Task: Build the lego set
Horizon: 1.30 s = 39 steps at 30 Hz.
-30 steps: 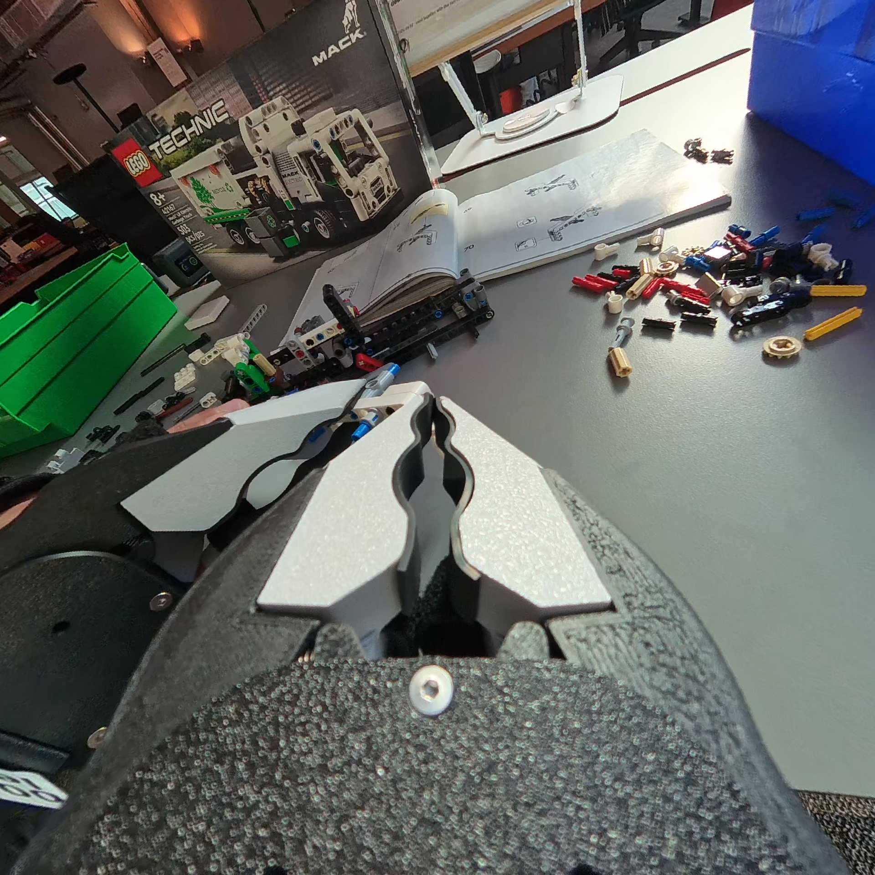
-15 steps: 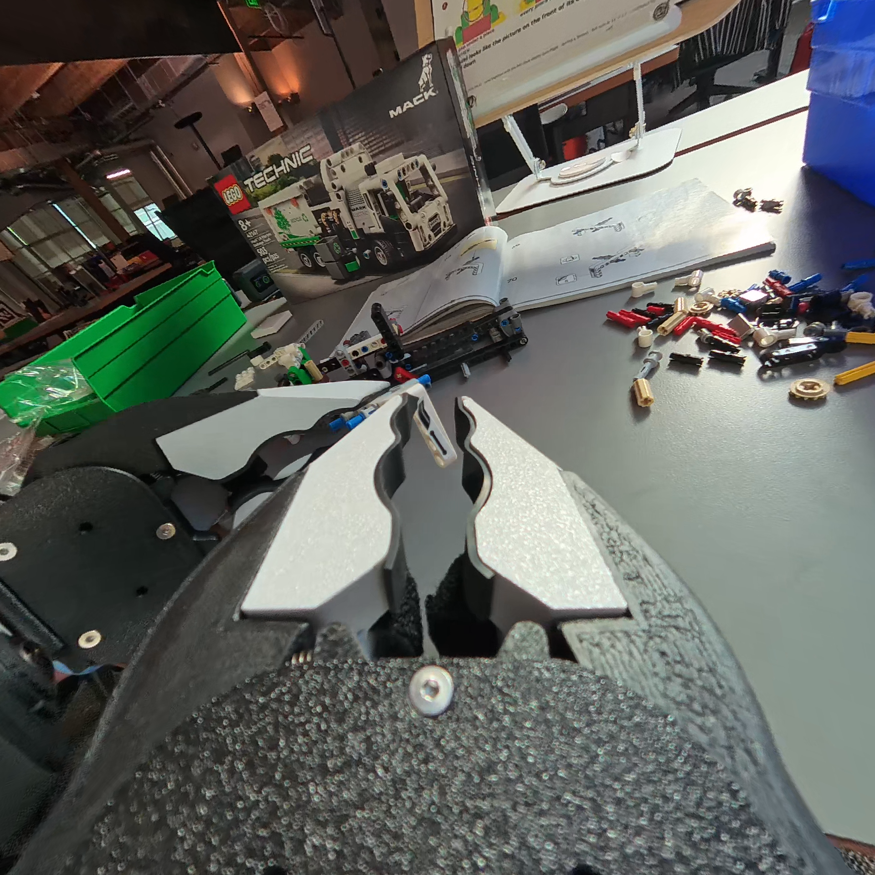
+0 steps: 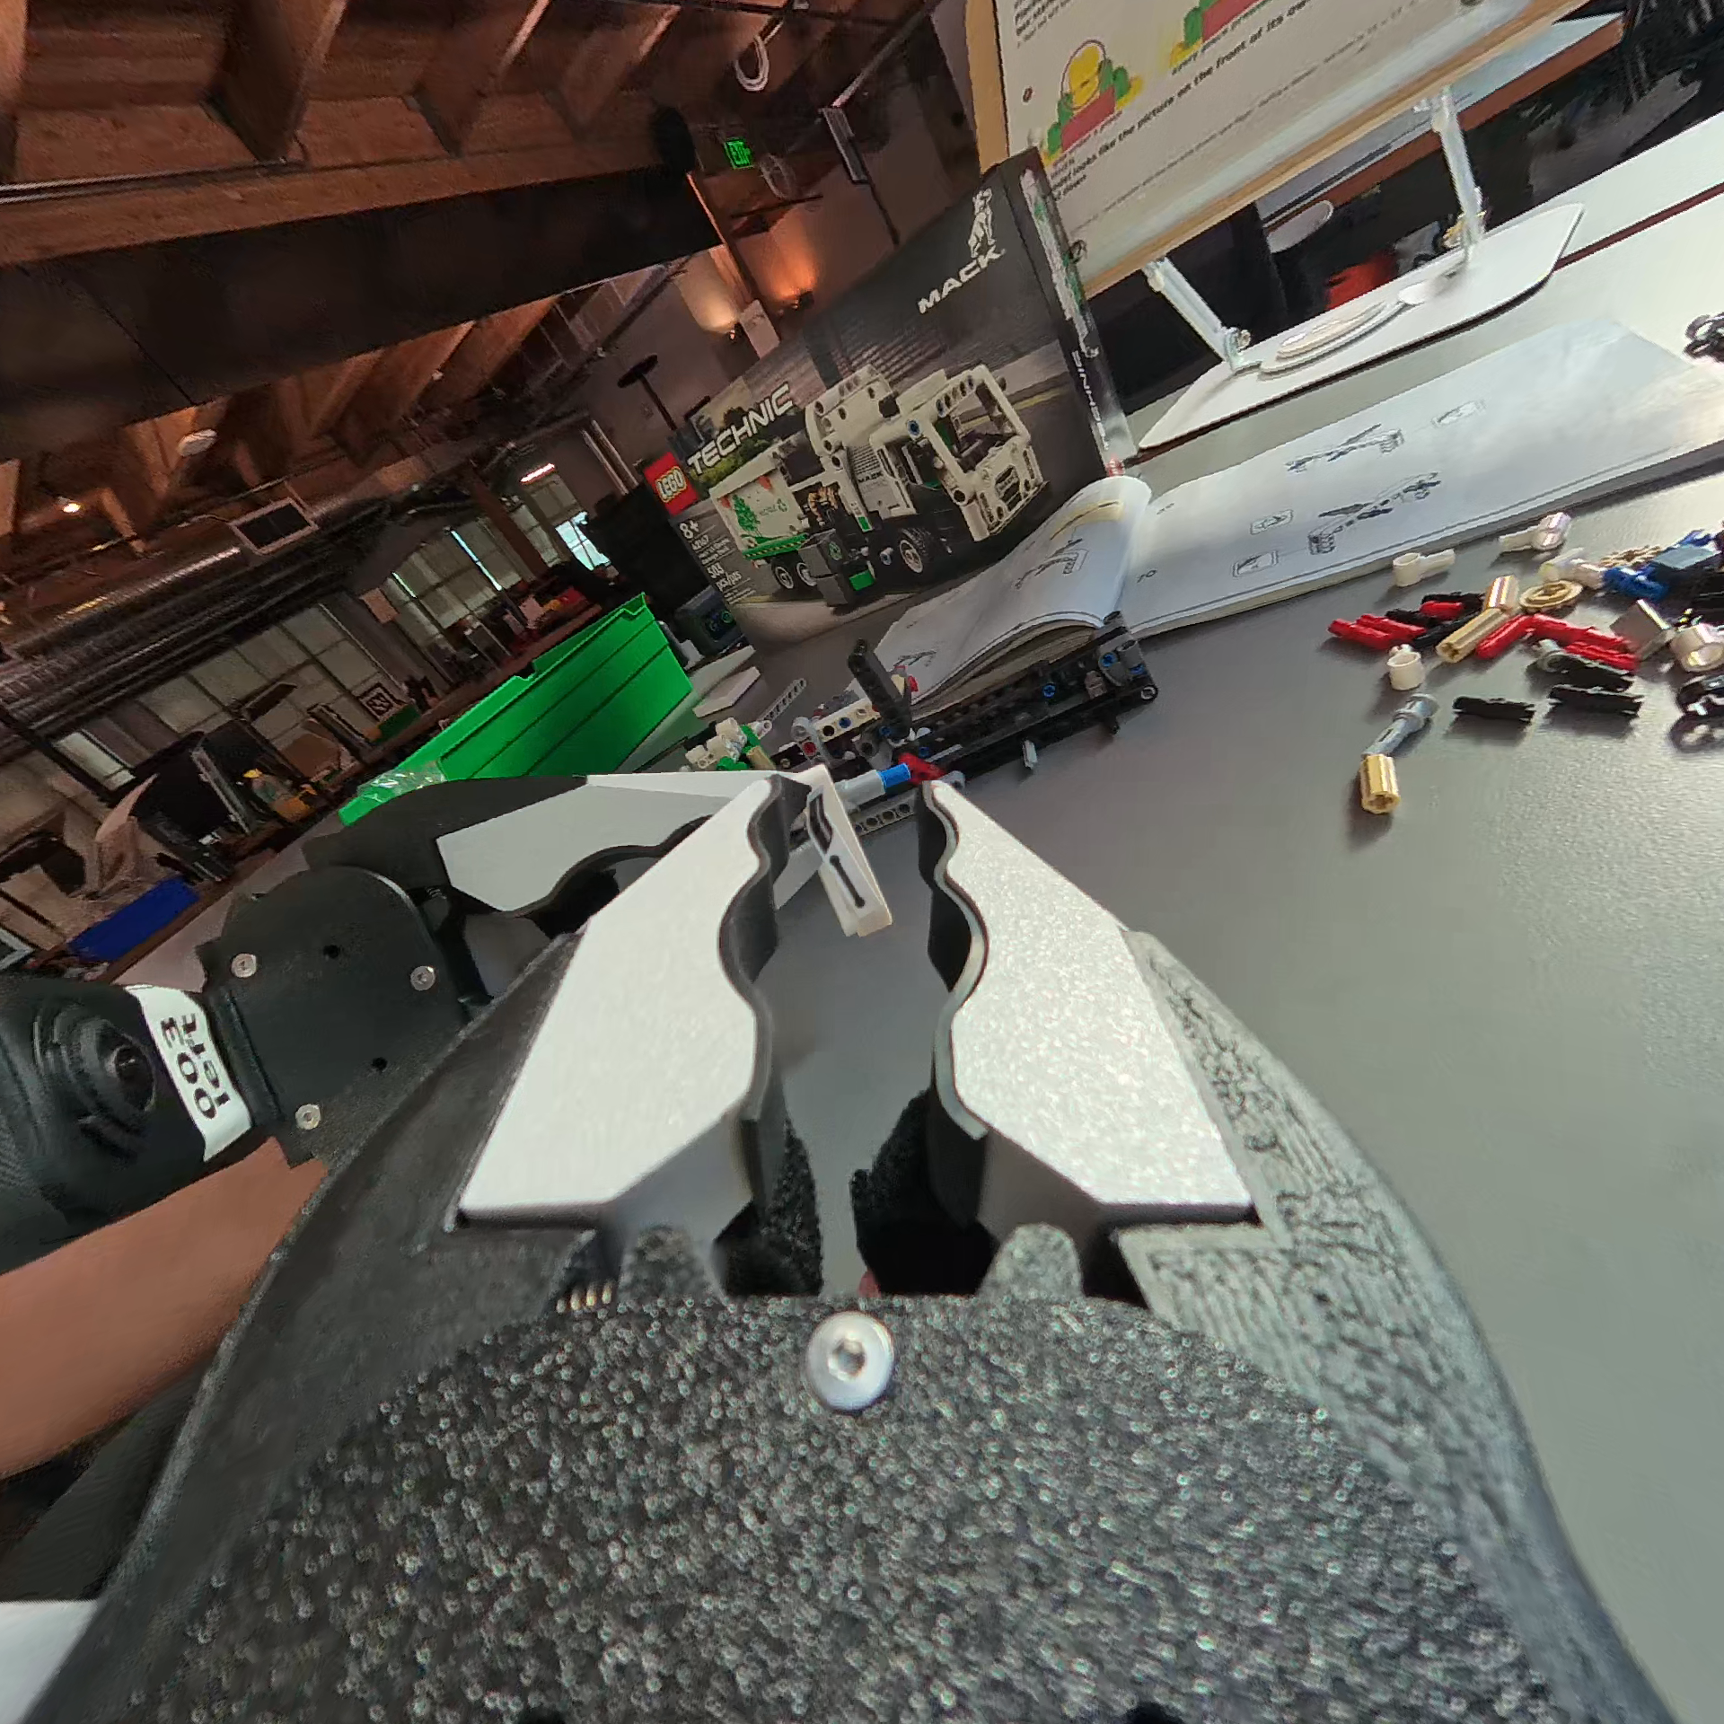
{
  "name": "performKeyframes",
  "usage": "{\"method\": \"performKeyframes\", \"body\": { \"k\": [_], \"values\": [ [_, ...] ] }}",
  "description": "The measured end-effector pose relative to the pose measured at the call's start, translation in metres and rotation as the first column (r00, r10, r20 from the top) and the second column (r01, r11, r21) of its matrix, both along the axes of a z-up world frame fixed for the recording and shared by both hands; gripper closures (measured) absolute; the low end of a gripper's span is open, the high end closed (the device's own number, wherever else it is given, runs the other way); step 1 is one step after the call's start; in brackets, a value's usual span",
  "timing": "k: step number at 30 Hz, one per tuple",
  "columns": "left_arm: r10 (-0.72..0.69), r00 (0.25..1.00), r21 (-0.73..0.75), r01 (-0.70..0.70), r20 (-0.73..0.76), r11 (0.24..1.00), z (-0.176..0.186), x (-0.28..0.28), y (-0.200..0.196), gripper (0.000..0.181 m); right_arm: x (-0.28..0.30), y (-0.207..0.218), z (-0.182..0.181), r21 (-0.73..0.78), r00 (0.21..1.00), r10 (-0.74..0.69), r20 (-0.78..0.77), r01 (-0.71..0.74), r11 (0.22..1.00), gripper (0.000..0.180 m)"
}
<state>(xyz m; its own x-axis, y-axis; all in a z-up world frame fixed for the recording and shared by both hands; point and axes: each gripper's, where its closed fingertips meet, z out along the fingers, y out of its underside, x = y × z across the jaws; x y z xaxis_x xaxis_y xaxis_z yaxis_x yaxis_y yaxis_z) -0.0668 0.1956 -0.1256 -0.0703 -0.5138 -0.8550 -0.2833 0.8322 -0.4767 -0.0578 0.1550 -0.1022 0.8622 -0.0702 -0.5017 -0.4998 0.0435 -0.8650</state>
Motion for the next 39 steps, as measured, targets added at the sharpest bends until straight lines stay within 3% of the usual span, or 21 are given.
{"method": "performKeyframes", "body": {
  "k": [1,8,11,14,18,22,25,29,32,39],
  "values": [
    [-0.006,1.000,-0.010,0.006,0.001,1.000,0.001,0.000,-0.001,0.177,-0.001,-0.001,0.001,0.006,1.000,0.016,0.000,-0.016,1.000,0.154],
    [-0.123,0.992,-0.122,0.122,0.003,0.985,0.005,-0.007,-0.013,0.177,-0.007,-0.012,0.008,0.033,0.995,0.099,0.003,-0.099,0.995,0.158],
    [-0.222,0.975,-0.228,0.214,-0.008,0.950,0.007,-0.012,-0.024,0.176,-0.012,-0.019,0.016,0.002,0.988,0.137,0.070,-0.137,0.991,0.156],
    [-0.299,0.954,-0.293,0.276,-0.034,0.915,0.011,-0.017,-0.027,0.176,-0.012,-0.035,0.046,0.019,0.972,0.161,0.173,-0.167,0.986,0.158],
    [-0.508,0.860,-0.488,0.423,-0.049,0.764,0.025,-0.030,-0.047,0.177,-0.020,-0.052,0.065,-0.121,0.876,0.318,0.363,-0.294,0.948,0.155],
    [-0.701,0.713,-0.663,0.527,0.004,0.531,0.044,-0.045,-0.067,0.177,-0.053,-0.058,0.075,-0.148,0.692,0.599,0.402,-0.597,0.789,0.153],
    [-0.758,0.652,-0.719,0.538,0.022,0.441,0.047,-0.047,-0.069,0.177,-0.063,-0.047,0.077,-0.102,0.604,0.690,0.397,-0.719,0.688,0.145],
    [-0.792,0.611,-0.756,0.516,-0.004,0.402,0.037,-0.049,-0.068,0.177,-0.066,-0.036,0.070,-0.062,0.562,0.668,0.489,-0.741,0.669,0.151],
    [-0.812,0.584,-0.778,0.502,-0.017,0.377,0.033,-0.055,-0.069,0.177,-0.069,-0.029,0.057,-0.084,0.543,0.721,0.431,-0.771,0.631,0.151],
    [-0.783,0.620,-0.783,0.467,-0.040,0.410,0.022,-0.053,-0.059,0.177,-0.069,-0.018,0.040,-0.100,0.547,0.742,0.387,-0.775,0.624,0.162]
  ]
}}
